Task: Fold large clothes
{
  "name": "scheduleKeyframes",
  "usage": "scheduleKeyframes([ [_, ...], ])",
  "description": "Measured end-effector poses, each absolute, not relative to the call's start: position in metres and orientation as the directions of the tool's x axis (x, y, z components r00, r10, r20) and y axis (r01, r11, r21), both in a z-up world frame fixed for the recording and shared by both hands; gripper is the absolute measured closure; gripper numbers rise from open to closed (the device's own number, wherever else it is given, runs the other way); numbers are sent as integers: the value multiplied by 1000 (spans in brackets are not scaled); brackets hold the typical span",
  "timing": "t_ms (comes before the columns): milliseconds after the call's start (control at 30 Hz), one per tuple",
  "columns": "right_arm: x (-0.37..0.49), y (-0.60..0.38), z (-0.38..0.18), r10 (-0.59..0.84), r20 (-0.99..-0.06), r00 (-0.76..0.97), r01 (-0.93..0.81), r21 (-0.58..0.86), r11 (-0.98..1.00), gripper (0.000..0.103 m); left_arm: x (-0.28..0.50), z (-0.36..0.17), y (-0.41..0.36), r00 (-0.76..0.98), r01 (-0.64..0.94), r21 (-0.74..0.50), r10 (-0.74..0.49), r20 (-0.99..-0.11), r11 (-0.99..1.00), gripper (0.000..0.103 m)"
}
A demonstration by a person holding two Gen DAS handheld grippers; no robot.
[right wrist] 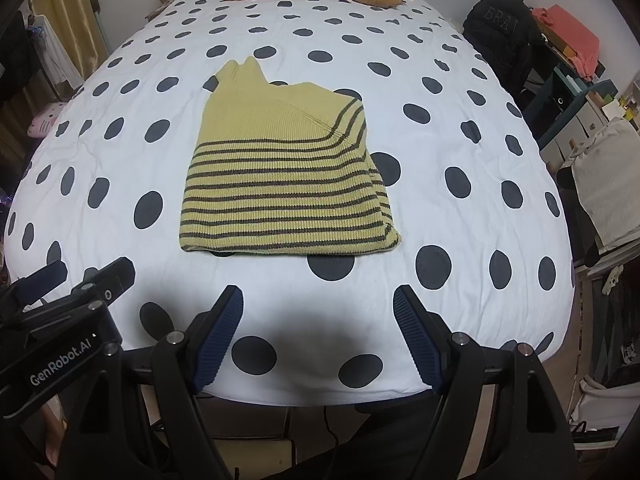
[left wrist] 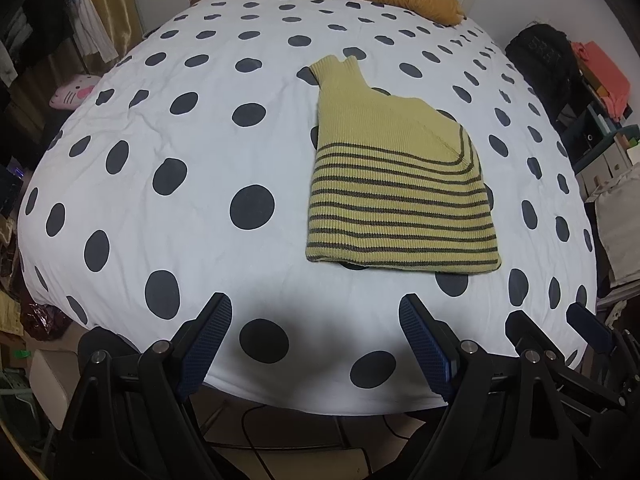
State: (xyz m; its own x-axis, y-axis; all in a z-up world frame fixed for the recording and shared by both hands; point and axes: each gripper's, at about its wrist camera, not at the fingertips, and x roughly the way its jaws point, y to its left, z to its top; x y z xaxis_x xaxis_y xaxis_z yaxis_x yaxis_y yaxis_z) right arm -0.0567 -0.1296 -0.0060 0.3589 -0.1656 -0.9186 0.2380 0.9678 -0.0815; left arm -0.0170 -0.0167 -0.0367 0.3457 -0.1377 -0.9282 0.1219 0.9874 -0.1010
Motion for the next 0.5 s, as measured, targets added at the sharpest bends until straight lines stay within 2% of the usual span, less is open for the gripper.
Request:
scheduleKeyframes([
  [500, -57, -132, -6, -164, -919, 358, 236, -81, 968, 25, -19, -37, -19, 347, 124, -99, -137, -928, 987, 17],
])
